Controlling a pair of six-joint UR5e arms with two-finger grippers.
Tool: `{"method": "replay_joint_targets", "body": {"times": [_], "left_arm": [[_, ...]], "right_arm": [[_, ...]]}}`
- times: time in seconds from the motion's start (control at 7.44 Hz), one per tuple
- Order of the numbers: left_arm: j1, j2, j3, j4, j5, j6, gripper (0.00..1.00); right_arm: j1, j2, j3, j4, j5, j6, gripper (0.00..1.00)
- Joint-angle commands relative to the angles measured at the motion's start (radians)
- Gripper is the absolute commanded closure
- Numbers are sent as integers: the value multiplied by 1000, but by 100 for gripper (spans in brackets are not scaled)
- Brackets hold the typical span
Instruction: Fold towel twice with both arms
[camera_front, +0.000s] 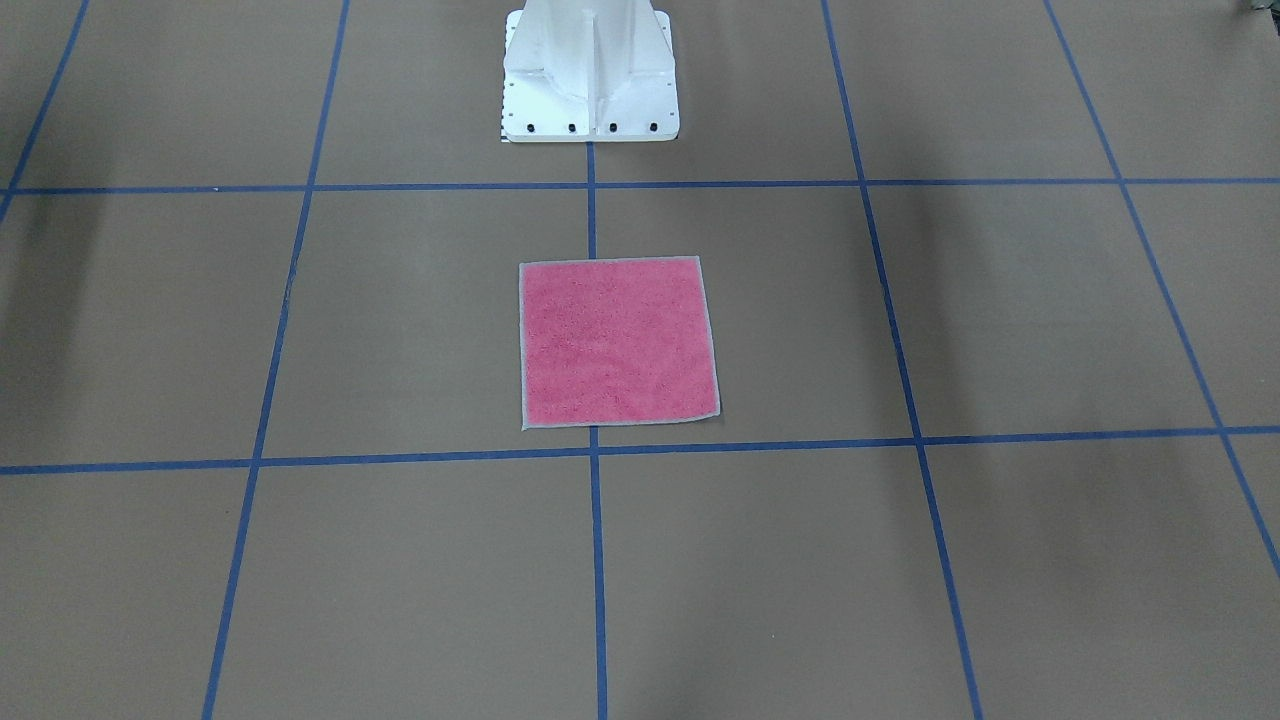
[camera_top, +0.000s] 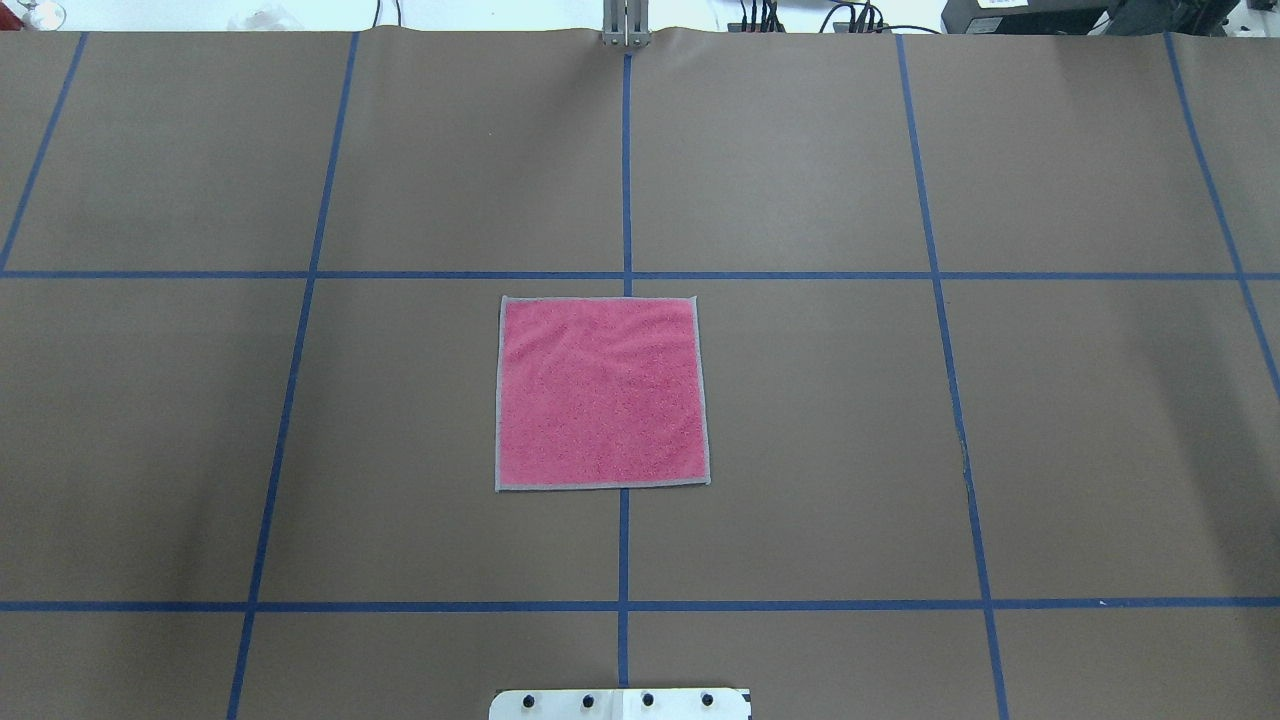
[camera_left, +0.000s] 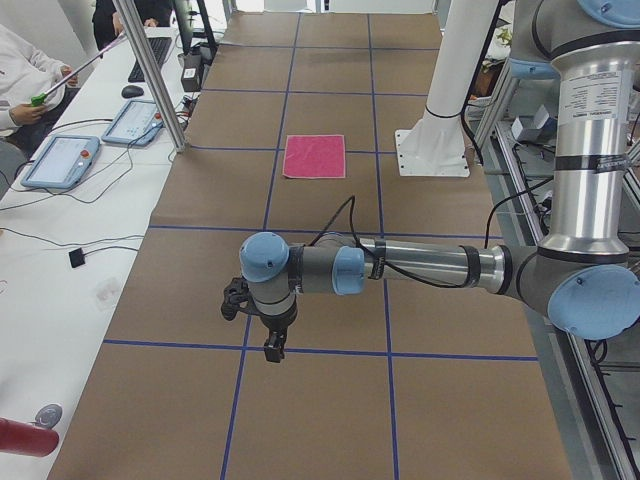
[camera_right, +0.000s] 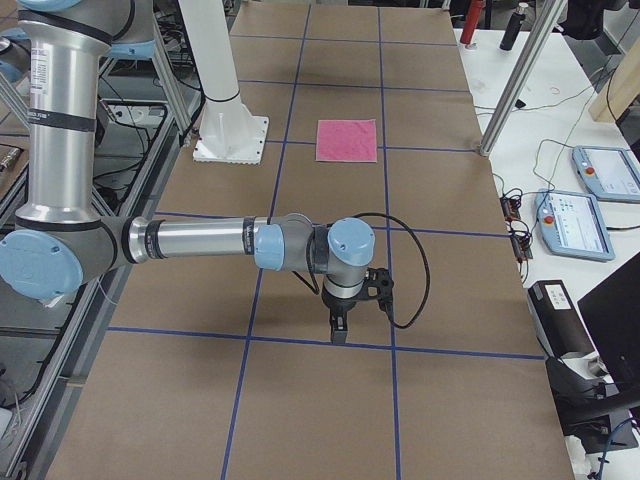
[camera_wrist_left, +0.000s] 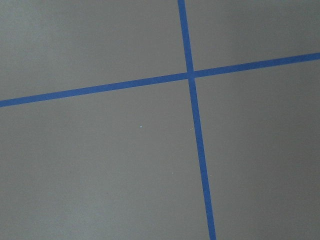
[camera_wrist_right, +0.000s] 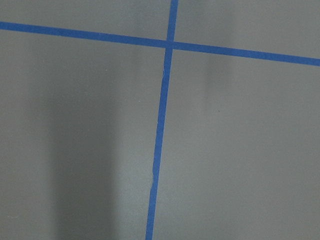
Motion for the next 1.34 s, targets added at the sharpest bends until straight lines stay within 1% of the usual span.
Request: {"method": "replay_joint_targets", "body": {"times": [0.0, 0.54, 0.94, 1.07, 1.21], "left_arm": [[25, 0, -3, -4, 0, 0, 0], [27, 0, -6, -2, 2, -9, 0], [27, 0, -6, 0, 6, -8, 0], [27, -5, -7, -14, 6, -9, 0], [25, -2, 0, -77, 5, -9, 0]], "right_arm": [[14, -1, -1, 0, -1, 0, 0], [14, 2, 7, 2, -7, 6, 0], [14, 31, 11, 2, -6, 6, 0], [14, 65, 10, 0, -4, 8, 0], [13, 94, 5, 6, -4, 10, 0]]}}
